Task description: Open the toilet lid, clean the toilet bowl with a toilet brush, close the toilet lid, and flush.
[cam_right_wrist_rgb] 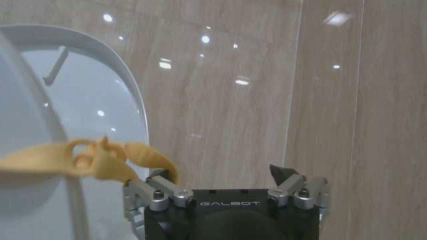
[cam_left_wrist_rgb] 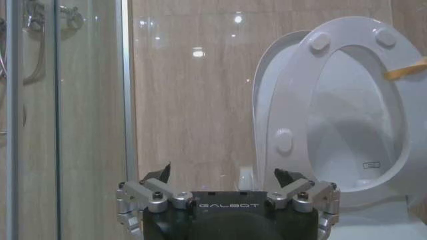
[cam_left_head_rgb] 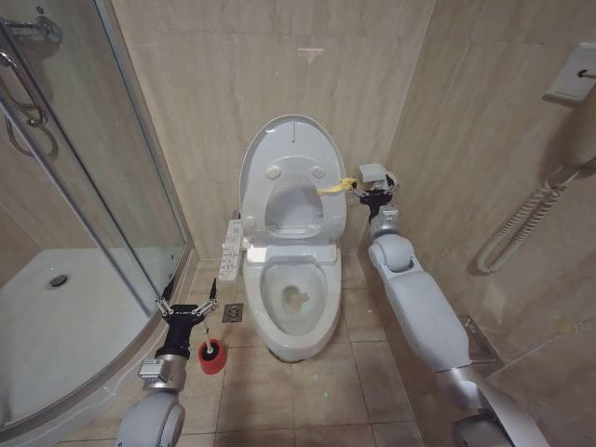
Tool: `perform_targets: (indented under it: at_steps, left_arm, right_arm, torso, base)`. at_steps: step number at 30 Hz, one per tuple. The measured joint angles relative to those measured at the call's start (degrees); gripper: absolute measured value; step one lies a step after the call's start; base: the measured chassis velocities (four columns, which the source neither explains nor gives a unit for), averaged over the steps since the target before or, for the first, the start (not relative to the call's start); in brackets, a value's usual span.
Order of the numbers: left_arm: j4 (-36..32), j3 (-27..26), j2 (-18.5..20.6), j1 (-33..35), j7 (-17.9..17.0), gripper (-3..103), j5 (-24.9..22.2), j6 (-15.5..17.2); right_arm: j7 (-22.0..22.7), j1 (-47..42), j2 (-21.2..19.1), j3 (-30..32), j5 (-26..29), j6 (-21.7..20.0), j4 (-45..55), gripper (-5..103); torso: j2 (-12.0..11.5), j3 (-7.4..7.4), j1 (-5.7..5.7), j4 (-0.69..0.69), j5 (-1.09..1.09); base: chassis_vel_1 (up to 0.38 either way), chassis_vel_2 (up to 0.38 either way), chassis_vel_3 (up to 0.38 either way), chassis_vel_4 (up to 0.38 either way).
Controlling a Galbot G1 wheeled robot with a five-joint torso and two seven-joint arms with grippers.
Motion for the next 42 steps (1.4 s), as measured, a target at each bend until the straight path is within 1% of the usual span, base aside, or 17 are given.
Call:
perform_targets:
  at_steps: [3, 4, 11, 12, 18, 19, 23, 26, 27, 28, 29, 31, 36, 40, 42]
  left_arm:
    - [0.00, 0.00, 0.00, 0.00, 0.00, 100, 0.00, 0.00]
    - [0.00, 0.00, 0.00, 0.00, 0.00, 100, 0.00, 0.00]
    - [0.00, 0.00, 0.00, 0.00, 0.00, 100, 0.00, 0.00]
    - [0.00, 0.00, 0.00, 0.00, 0.00, 100, 0.00, 0.00]
    - [0.00, 0.00, 0.00, 0.00, 0.00, 100, 0.00, 0.00]
    - [0.00, 0.00, 0.00, 0.00, 0.00, 100, 0.00, 0.00]
    - [0.00, 0.00, 0.00, 0.00, 0.00, 100, 0.00, 0.00]
    - [0.00, 0.00, 0.00, 0.00, 0.00, 100, 0.00, 0.00]
    - [0.00, 0.00, 0.00, 0.00, 0.00, 100, 0.00, 0.00]
    - [0.00, 0.00, 0.00, 0.00, 0.00, 100, 0.00, 0.00]
    - [0.00, 0.00, 0.00, 0.00, 0.00, 100, 0.00, 0.00]
    - [0.00, 0.00, 0.00, 0.00, 0.00, 100, 0.00, 0.00]
    - [0.00, 0.00, 0.00, 0.00, 0.00, 100, 0.00, 0.00]
    - [0.00, 0.00, 0.00, 0.00, 0.00, 100, 0.00, 0.00]
    - [0.00, 0.00, 0.00, 0.00, 0.00, 100, 0.00, 0.00]
  right_arm:
    - [-0.24, -0.03, -0.12, 0.16, -0.08, 0.43, -0.17, 103]
    - [-0.22, -0.07, -0.16, 0.18, -0.05, 0.46, -0.18, 80]
    - [0.03, -0.54, -0.46, 0.26, 0.02, 0.42, 0.18, 80]
    - [0.07, -0.62, -0.50, 0.26, 0.03, 0.39, 0.26, 53]
    - [0.43, 0.23, -0.35, -0.22, -0.15, 0.25, -0.90, 53]
    - [0.61, 0.61, -0.11, -0.29, -0.31, 0.14, -1.42, 26]
    - [1.56, 1.69, 0.73, -0.39, -0.81, -0.79, -2.98, 26]
    - [3.50, 2.72, 2.15, -0.41, -2.24, -2.95, -3.79, 26]
    - [3.50, 2.72, 2.15, -0.41, -2.24, -2.95, -3.79, 26]
    - [3.85, 2.93, 2.51, -0.28, -2.72, -3.11, -3.90, 1]
    - [3.94, 3.14, 2.80, -0.07, -2.91, -2.64, -4.09, 1]
    - [3.19, 3.52, 3.25, 0.46, -3.27, -0.06, -4.58, 1]
    - [2.20, 3.68, 3.25, 0.64, -2.95, 1.36, -4.52, 1]
    - [0.50, 3.29, 2.55, 0.63, -0.79, 1.96, -3.76, 1]
    - [0.38, 3.27, 2.53, 0.63, -0.49, 2.17, -3.73, 1]
  torso:
    - [0.00, 0.00, 0.00, 0.01, 0.00]
    - [0.00, 0.00, 0.00, 0.01, 0.00]
    - [0.00, 0.00, 0.00, 0.01, 0.00]
    - [0.00, 0.00, 0.00, 0.01, 0.00]
    - [0.00, 0.00, 0.00, 0.02, 0.00]
    - [0.00, 0.00, 0.00, 0.02, -0.01]
    - [0.00, 0.00, 0.00, 0.01, 0.00]
    - [0.00, 0.00, 0.00, 0.01, -0.01]
    - [0.00, 0.00, 0.00, 0.01, -0.01]
    - [0.00, 0.00, 0.00, 0.01, -0.01]
    - [0.00, 0.00, 0.00, 0.01, -0.01]
    - [0.00, 0.00, 0.00, -0.01, -0.01]
    - [0.00, 0.00, 0.00, -0.01, 0.00]
    - [0.00, 0.00, 0.00, -0.02, 0.00]
    - [0.00, 0.00, 0.00, -0.02, 0.00]
  base:
    - [0.000, 0.000, 0.000, 0.000]
    - [0.000, 0.000, 0.000, 0.000]
    - [0.000, 0.000, 0.000, 0.000]
    - [0.000, 0.000, 0.000, 0.000]
    - [0.000, 0.000, 0.000, 0.000]
    - [0.000, 0.000, 0.000, 0.000]
    - [0.000, 0.000, 0.000, 0.000]
    - [0.000, 0.000, 0.000, 0.000]
    - [0.000, 0.000, 0.000, 0.000]
    - [0.000, 0.000, 0.000, 0.000]
    - [0.000, 0.000, 0.000, 0.000]
    - [0.000, 0.000, 0.000, 0.000]
    - [0.000, 0.000, 0.000, 0.000]
    - [0.000, 0.000, 0.000, 0.000]
    - [0.000, 0.000, 0.000, 0.000]
